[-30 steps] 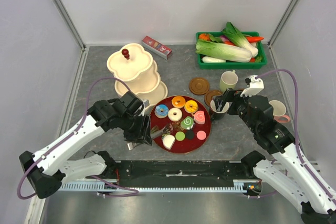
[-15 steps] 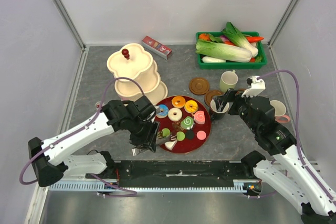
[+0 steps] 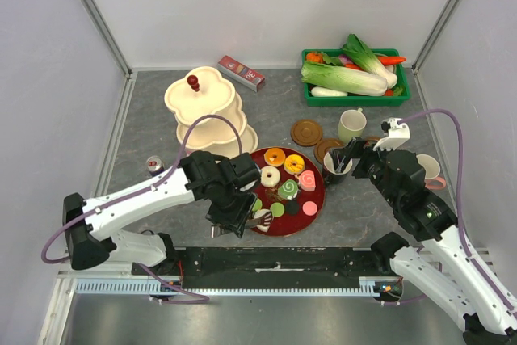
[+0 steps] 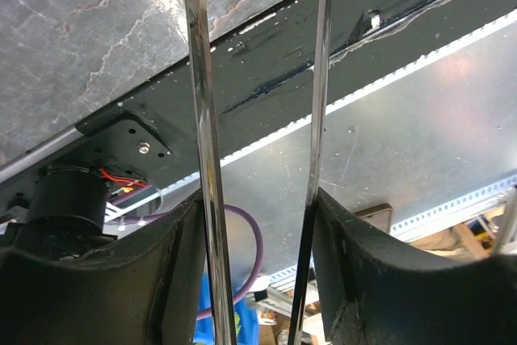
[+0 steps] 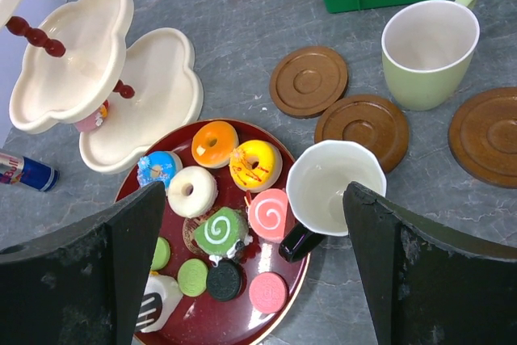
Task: Serve the afternoon tea
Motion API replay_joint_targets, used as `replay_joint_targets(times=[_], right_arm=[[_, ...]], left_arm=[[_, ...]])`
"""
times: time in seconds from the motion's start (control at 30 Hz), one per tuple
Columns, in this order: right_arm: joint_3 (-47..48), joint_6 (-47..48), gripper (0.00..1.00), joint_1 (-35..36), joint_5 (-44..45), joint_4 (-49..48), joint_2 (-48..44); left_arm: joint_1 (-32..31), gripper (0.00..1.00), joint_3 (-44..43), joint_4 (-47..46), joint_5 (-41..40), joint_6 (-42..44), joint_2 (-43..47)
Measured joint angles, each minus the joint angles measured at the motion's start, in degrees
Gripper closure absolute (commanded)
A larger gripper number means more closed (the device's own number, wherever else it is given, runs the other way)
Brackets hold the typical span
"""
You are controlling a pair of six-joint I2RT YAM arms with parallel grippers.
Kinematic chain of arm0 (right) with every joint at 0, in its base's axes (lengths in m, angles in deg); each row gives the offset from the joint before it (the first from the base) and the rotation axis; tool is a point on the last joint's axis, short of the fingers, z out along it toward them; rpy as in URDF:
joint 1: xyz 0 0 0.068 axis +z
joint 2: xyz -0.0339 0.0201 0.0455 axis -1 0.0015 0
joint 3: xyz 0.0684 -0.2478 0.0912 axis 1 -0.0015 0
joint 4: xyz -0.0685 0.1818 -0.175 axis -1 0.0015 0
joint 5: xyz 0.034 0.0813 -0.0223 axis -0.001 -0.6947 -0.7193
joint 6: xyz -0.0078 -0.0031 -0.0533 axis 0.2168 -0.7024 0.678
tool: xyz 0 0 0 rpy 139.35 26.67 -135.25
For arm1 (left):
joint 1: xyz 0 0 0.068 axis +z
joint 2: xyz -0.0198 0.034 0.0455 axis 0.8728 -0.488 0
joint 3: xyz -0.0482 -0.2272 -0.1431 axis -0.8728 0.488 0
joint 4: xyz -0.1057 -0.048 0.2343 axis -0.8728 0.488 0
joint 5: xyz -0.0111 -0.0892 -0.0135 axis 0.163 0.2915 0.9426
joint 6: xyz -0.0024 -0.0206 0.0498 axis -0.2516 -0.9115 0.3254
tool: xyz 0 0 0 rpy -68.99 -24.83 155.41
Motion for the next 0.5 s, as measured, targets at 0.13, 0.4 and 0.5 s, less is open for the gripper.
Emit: replay_joint_targets(times=[0.13,0.4,0.5], right_arm=[[-0.2,0.0,0.02,0.0,0.2,0.0,0.0],[-0.6,0.0,0.02,0.0,0.8,0.0,0.1],[-0.6,0.0,0.02,0.0,1.1,0.0,0.1]], left_arm=[[-1.9,0.45,-2.1,1.0,-1.6,0.9,-2.4],[-3.0,0.55,-4.9,2.0,-2.5,2.3,-6.4],[-3.1,0.61,-5.8,2.4,-2.7,2.3,-7.0]])
